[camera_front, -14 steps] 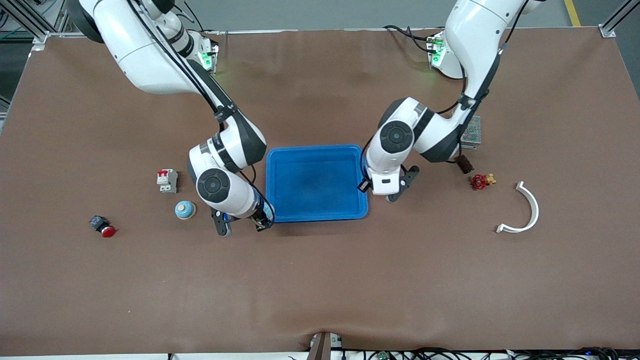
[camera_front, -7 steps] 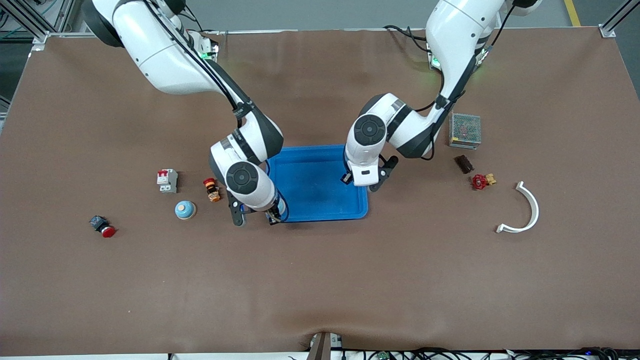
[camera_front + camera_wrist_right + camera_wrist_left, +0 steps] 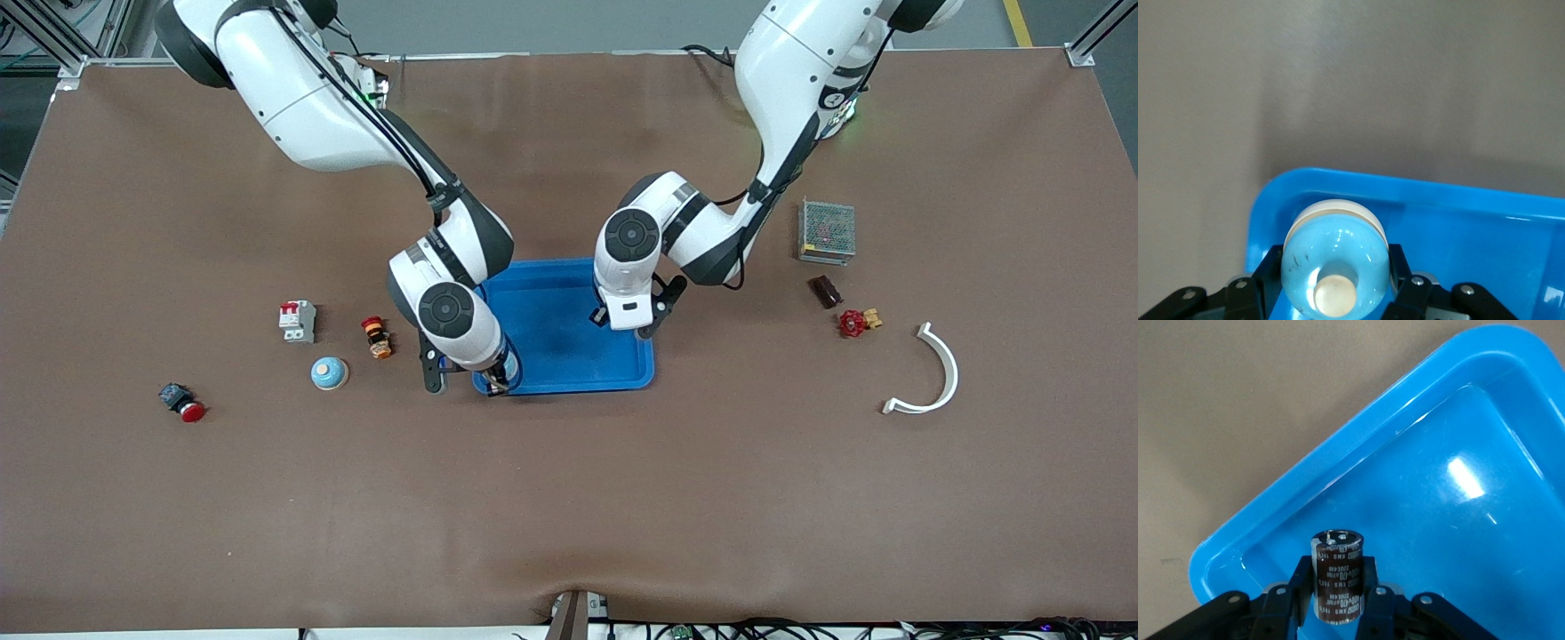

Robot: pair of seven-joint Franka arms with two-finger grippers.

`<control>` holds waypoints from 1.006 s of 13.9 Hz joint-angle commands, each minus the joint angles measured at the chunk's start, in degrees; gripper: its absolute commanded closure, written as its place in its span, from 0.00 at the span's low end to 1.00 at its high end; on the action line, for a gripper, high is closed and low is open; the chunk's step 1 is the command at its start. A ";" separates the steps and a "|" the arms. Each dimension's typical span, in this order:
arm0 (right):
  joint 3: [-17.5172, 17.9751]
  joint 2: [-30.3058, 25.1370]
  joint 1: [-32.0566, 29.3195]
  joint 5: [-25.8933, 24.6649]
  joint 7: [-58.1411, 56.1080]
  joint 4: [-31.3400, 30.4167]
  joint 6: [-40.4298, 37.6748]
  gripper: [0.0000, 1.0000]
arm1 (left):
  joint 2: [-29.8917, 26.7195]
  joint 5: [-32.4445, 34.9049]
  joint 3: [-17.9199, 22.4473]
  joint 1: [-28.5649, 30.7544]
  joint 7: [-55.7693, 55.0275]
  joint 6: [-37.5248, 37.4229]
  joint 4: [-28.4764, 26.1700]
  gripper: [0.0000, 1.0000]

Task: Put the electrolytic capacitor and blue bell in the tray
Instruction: 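Lower both held items into the tray and open both grippers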

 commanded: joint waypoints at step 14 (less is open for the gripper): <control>-1.77 -0.52 4.74 -1.96 5.10 -3.97 4.08 0.00 | -7.15 1.45 0.84 5.01 1.99 -10.09 1.09 0.00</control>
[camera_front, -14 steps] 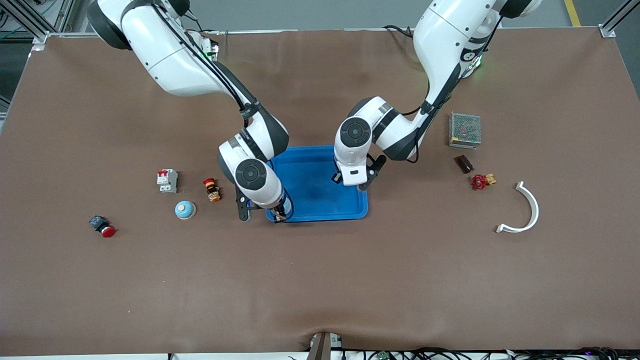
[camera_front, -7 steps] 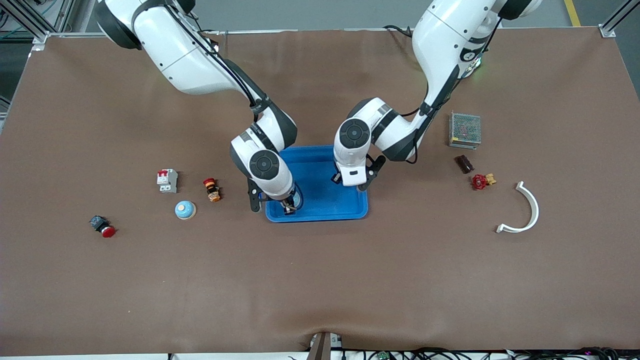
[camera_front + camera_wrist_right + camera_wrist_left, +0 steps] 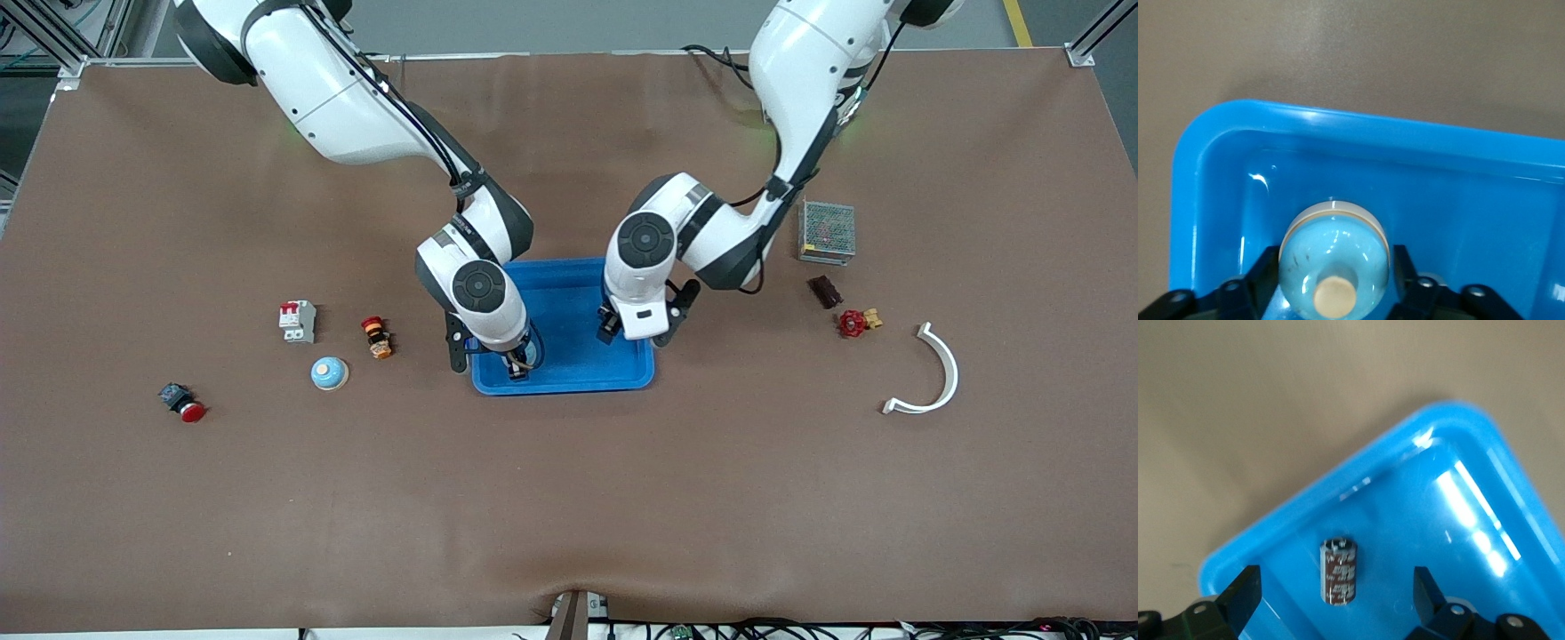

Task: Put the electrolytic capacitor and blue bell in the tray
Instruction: 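Lower both held items into the tray and open both grippers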

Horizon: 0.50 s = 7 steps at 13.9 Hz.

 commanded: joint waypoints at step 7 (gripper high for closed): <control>0.29 -2.32 -0.63 1.03 -6.91 4.86 -15.60 0.00 | -12.09 1.17 -0.49 15.57 22.01 -13.88 -7.50 0.00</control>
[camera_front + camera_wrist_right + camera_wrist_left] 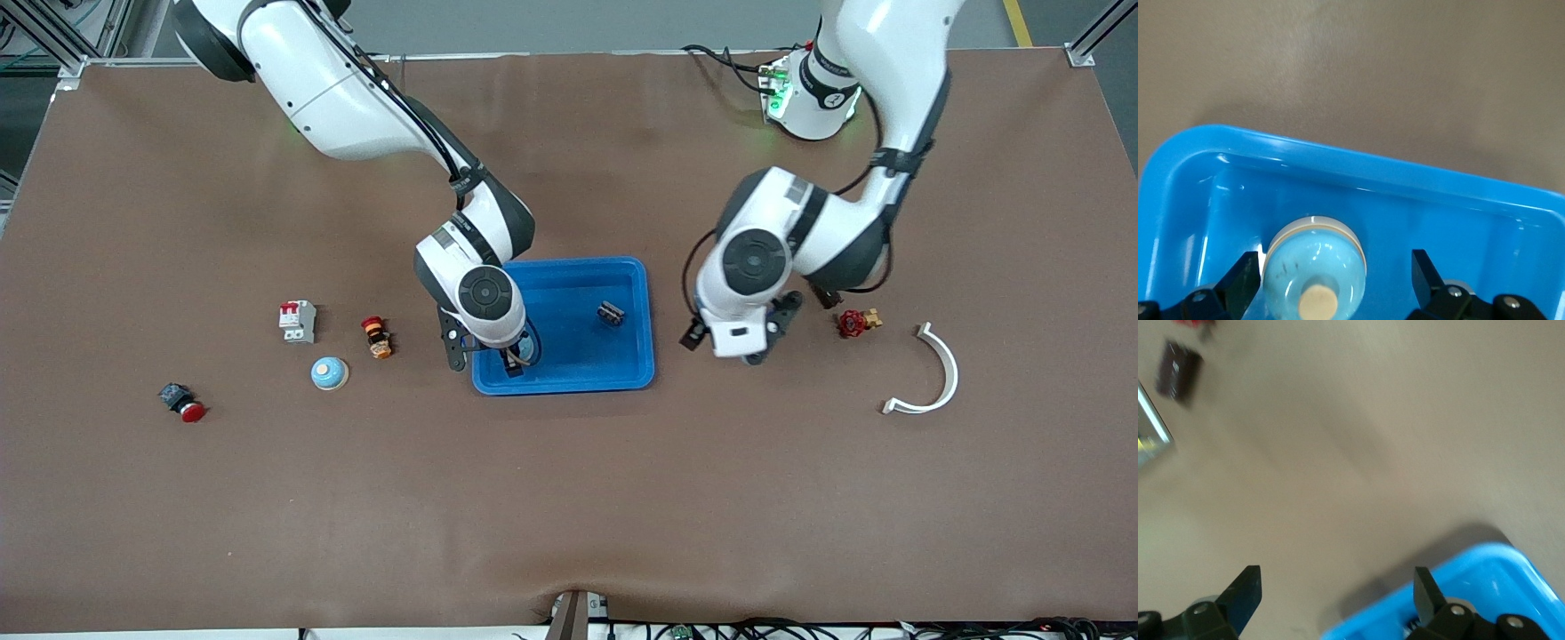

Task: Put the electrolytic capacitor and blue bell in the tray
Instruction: 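Move the right gripper to the second bell while the left gripper reaches the capacitor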

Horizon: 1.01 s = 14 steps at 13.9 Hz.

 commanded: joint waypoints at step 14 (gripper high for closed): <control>-0.35 -13.07 -18.54 0.17 -60.61 0.89 -23.16 0.00 | -5.07 13.57 -0.72 16.19 20.37 12.13 -25.90 0.24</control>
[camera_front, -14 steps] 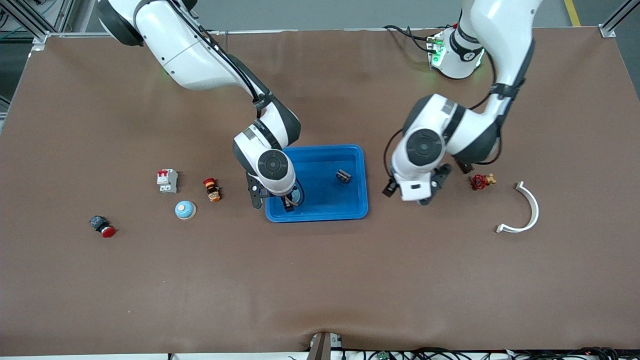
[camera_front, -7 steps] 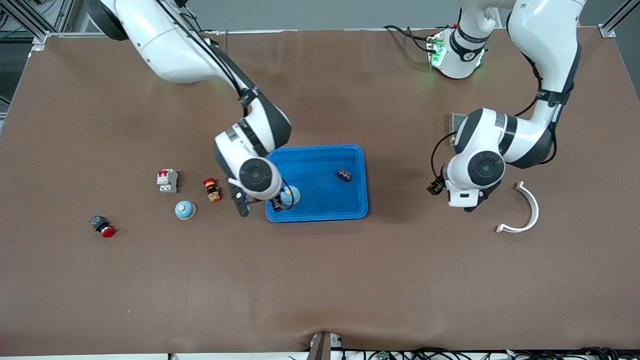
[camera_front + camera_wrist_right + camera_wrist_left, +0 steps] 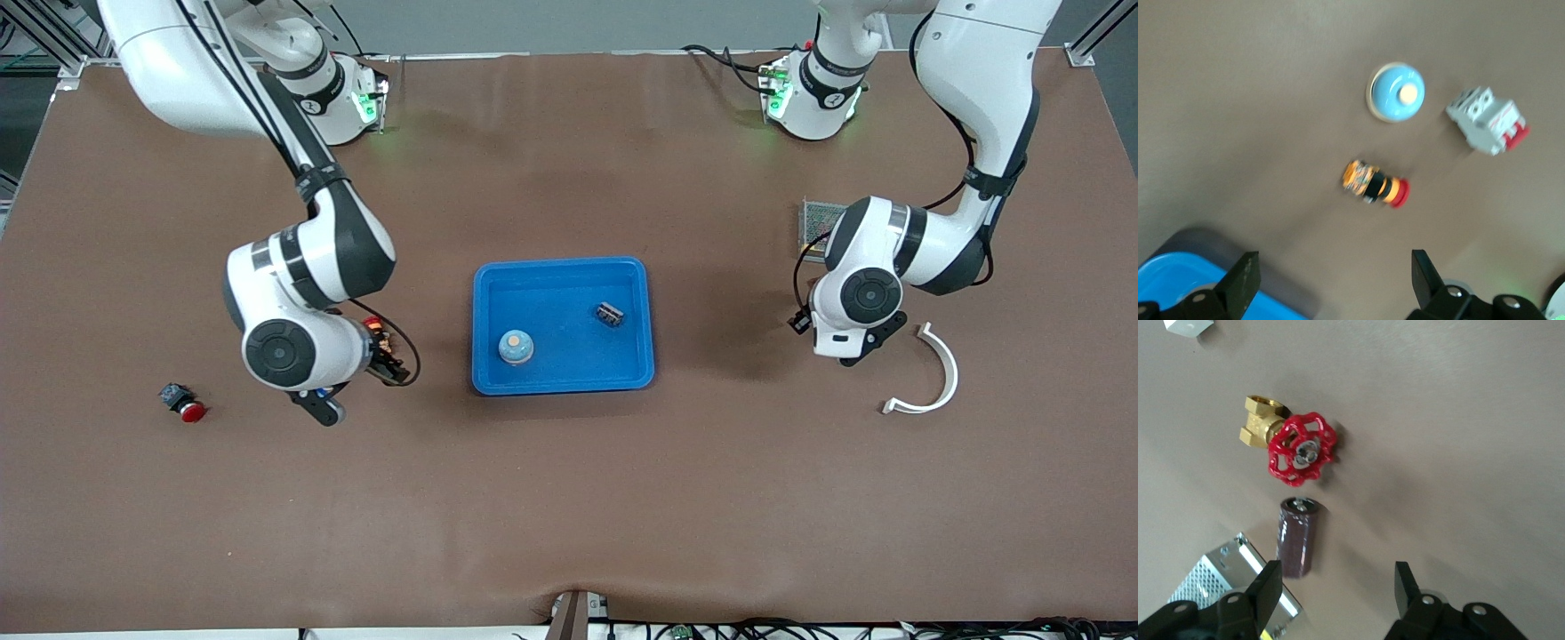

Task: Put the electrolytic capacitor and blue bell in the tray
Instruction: 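Move the right gripper to the second bell while the left gripper reaches the capacitor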

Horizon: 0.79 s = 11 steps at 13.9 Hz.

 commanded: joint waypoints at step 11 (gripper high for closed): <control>0.58 -20.09 -7.63 -1.28 -32.36 -39.42 37.79 0.00 | -4.52 6.28 -0.66 3.67 0.46 11.13 -12.72 0.34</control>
